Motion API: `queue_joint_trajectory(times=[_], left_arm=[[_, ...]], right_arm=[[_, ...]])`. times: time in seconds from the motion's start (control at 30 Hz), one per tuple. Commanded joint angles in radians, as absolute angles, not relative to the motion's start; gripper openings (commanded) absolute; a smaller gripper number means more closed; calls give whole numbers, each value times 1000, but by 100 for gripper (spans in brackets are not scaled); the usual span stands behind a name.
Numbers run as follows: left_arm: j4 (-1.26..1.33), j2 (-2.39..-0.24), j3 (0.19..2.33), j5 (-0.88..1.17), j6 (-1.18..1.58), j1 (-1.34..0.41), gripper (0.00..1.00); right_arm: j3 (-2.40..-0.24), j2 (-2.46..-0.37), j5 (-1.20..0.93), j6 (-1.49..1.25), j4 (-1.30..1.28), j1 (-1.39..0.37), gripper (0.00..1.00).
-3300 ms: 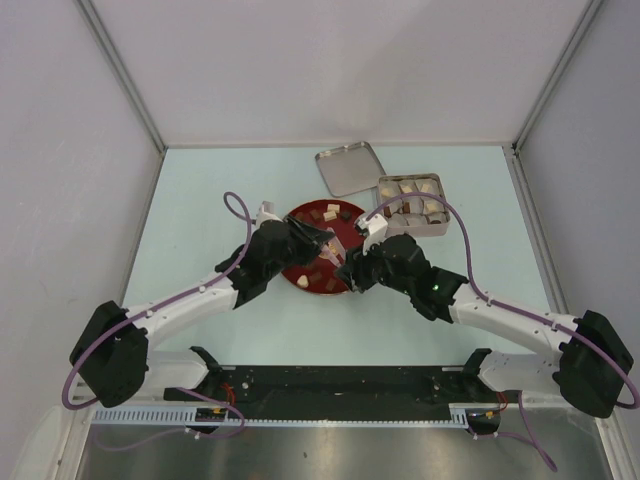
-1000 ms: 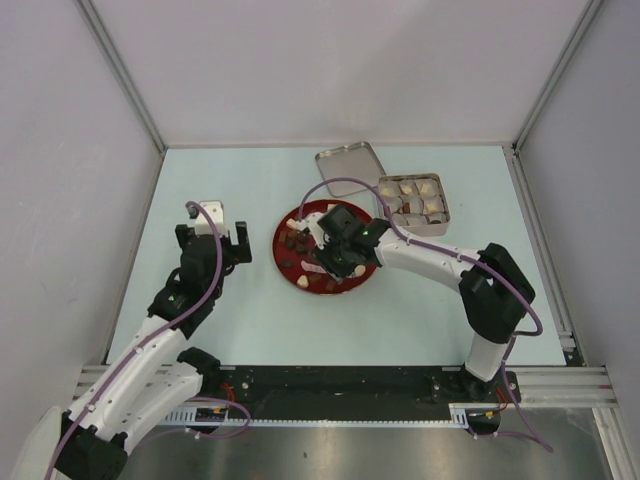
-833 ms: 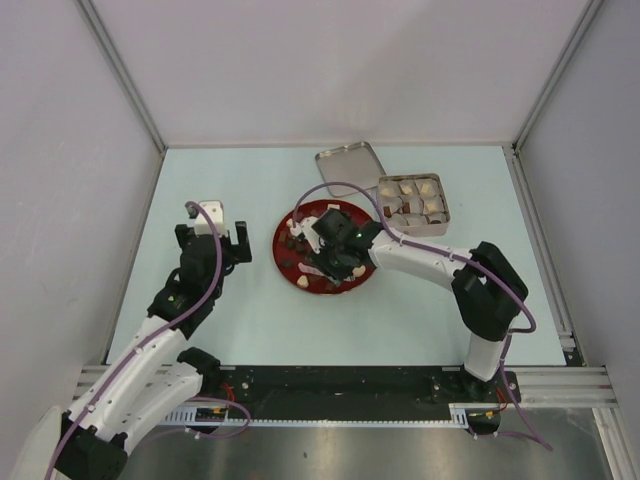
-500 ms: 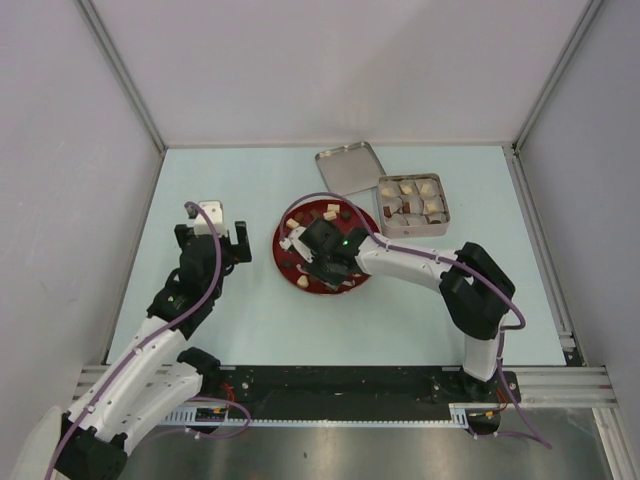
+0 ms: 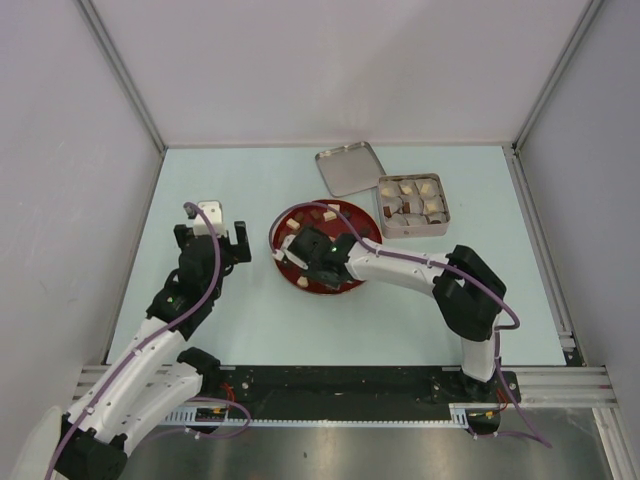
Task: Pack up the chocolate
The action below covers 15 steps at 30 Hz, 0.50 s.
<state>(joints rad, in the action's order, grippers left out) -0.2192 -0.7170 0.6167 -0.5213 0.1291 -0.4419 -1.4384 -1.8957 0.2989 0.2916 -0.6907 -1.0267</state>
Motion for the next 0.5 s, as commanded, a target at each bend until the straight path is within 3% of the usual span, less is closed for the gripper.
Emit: queue_joint_trajectory(times=[0.0, 0.27, 0.47], left_arm=[[-189, -699, 609, -534, 104, -437, 100], [-189, -692, 609, -540, 104, -437, 100], [-189, -690, 607, -545, 104, -437, 100]], right_arm=[[-1494, -1908, 364, 328, -709, -1040, 36], [-1502, -1895, 390, 333, -718, -1043, 15], [-1485, -1844, 388, 308, -736, -1014, 6]])
